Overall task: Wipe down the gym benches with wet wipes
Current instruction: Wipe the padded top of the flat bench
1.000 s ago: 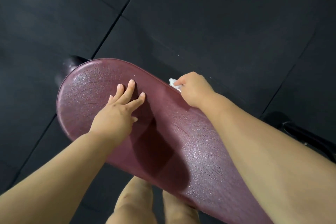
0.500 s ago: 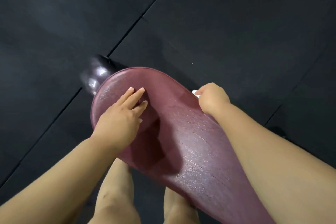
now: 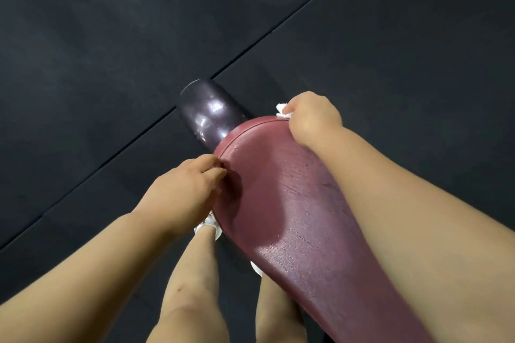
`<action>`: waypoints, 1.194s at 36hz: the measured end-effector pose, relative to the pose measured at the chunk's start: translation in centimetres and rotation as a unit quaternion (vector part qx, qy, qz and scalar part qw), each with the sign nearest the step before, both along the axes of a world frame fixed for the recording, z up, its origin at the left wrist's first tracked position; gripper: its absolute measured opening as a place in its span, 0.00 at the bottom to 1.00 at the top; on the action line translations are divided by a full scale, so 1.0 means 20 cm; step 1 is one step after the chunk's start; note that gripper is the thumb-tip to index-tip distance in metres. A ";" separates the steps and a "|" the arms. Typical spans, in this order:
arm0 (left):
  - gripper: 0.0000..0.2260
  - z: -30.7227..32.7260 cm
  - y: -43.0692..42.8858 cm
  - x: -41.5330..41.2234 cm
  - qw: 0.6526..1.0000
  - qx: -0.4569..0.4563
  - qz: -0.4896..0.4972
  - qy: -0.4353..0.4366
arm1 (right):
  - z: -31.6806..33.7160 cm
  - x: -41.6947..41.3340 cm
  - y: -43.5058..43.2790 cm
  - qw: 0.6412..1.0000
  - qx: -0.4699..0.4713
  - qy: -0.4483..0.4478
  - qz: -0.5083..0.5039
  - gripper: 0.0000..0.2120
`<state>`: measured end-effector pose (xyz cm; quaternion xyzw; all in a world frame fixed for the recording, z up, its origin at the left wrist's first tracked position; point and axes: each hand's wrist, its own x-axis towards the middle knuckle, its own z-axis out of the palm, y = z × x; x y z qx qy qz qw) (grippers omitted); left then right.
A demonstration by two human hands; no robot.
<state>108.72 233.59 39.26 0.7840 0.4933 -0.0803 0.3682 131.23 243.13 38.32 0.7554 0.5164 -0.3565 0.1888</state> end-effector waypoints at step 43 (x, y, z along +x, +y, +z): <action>0.15 0.95 -0.09 -0.31 0.982 -0.035 -0.016 0.182 | 1.14 -0.26 -0.45 0.996 0.011 0.023 0.091 0.11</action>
